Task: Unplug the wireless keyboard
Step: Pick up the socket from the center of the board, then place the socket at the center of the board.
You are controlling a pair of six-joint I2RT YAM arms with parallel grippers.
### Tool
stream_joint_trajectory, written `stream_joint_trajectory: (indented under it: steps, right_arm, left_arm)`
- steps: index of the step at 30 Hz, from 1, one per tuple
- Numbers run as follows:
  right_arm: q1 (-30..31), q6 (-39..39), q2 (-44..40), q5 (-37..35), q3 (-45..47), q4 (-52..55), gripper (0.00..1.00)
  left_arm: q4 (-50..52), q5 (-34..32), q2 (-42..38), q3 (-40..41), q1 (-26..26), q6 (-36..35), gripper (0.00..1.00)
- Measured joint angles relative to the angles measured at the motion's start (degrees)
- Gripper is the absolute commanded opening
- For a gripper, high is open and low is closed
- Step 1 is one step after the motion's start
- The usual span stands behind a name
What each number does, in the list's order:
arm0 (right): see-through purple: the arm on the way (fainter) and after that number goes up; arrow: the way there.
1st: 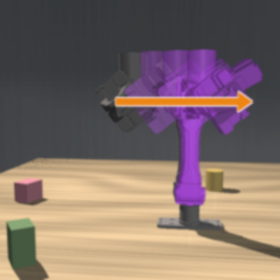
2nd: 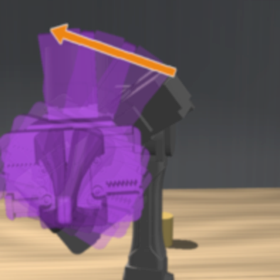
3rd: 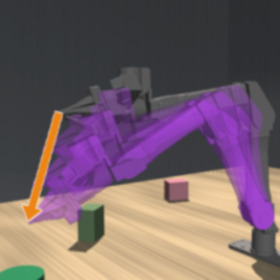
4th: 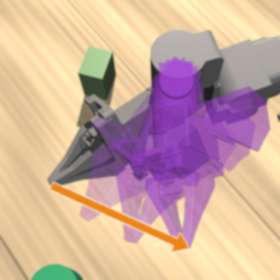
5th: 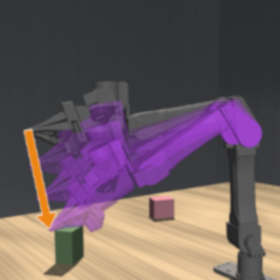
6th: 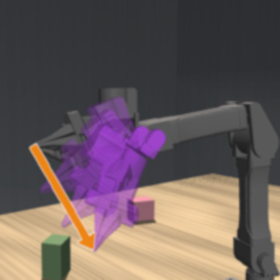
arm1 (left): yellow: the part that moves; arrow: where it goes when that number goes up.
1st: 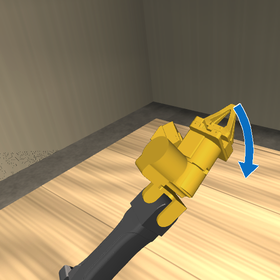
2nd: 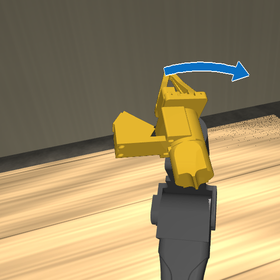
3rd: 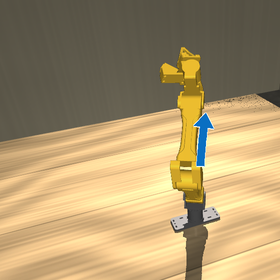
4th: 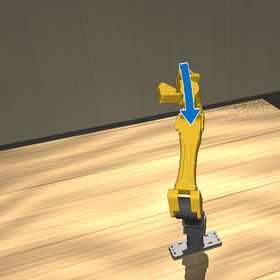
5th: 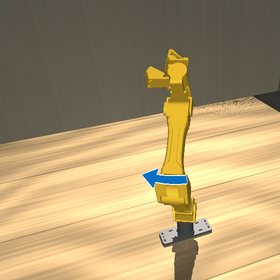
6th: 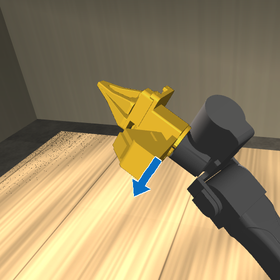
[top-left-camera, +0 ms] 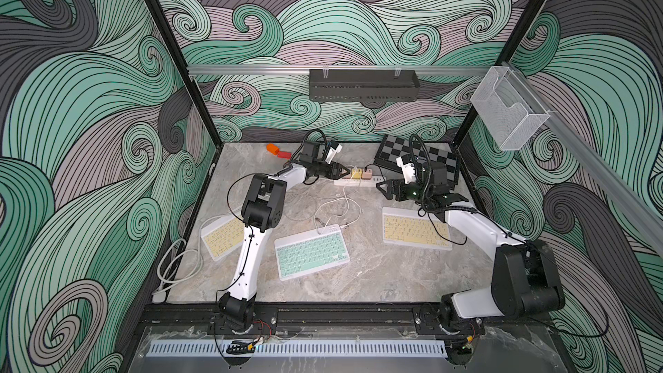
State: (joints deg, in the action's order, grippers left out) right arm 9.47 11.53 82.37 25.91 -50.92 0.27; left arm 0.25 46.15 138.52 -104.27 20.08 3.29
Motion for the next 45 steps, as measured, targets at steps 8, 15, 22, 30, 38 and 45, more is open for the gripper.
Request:
stream_joint_trajectory:
  steps: [8, 15, 22, 30, 38, 45]
  right_arm:
    - [0.22, 0.17, 0.0, 0.09, 0.44, -0.02, 0.85]
    - [0.22, 0.7, 0.02, 0.11, 0.76, 0.04, 0.85]
    - [0.22, 0.72, 0.02, 0.2, 0.76, 0.02, 0.84]
    - [0.59, -0.55, 0.02, 0.66, 0.74, 0.0, 0.83]
    - [0.59, -4.37, 0.02, 3.21, 0.28, -0.63, 0.81]
    - [0.59, -7.28, 0.13, 7.48, 0.37, -3.23, 0.82]
  left_arm:
    - [3.76, 1.18, -1.2, 0.48, 0.68, -4.74, 0.7]
    - [13.29, -3.76, -1.38, -4.09, 2.95, -12.37, 0.64]
    - [16.11, -6.21, -1.38, -4.33, 4.13, -16.24, 0.39]
    - [17.05, -6.95, -3.54, -2.71, 4.48, -19.52, 0.12]
    - [19.17, -6.27, -6.95, -1.03, 4.5, -21.2, 0.0]
    - [19.47, -5.25, -15.04, 5.27, 4.87, -25.46, 0.0]
